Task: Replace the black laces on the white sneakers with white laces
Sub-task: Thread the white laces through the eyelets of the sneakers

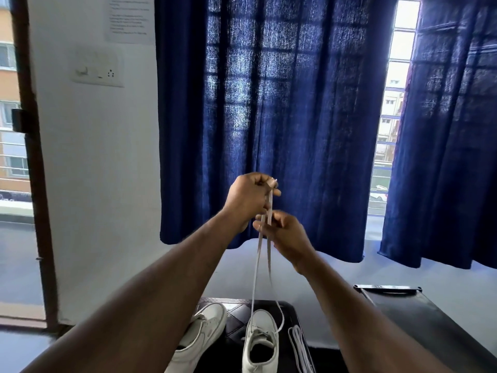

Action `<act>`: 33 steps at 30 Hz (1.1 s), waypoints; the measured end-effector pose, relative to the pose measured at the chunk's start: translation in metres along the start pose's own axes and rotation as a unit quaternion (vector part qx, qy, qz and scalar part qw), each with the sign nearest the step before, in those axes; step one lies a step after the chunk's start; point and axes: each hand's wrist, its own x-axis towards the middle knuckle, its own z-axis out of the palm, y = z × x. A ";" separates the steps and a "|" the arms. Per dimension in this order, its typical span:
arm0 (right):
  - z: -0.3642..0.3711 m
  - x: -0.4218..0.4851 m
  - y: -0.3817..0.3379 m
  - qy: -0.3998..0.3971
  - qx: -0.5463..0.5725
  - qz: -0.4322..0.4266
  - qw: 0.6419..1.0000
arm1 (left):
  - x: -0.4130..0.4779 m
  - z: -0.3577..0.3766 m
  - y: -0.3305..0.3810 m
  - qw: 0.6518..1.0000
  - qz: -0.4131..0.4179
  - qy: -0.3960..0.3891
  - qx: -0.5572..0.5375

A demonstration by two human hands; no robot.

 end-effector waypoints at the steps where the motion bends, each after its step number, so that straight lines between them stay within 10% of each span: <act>1: 0.003 -0.003 0.001 -0.008 -0.017 0.000 1.000 | 0.000 -0.001 -0.001 1.000 -0.003 0.003 0.000; 7: -0.004 -0.016 0.022 0.018 0.009 0.075 0.997 | 0.005 -0.028 -0.027 0.980 0.048 0.139 0.131; 13: -0.022 -0.031 0.028 -0.029 0.102 0.067 0.992 | -0.022 -0.034 -0.114 0.957 -0.022 0.092 0.275; 33: -0.008 -0.036 0.037 0.104 0.113 0.104 0.983 | -0.091 0.058 -0.177 0.982 -0.128 -0.077 -0.119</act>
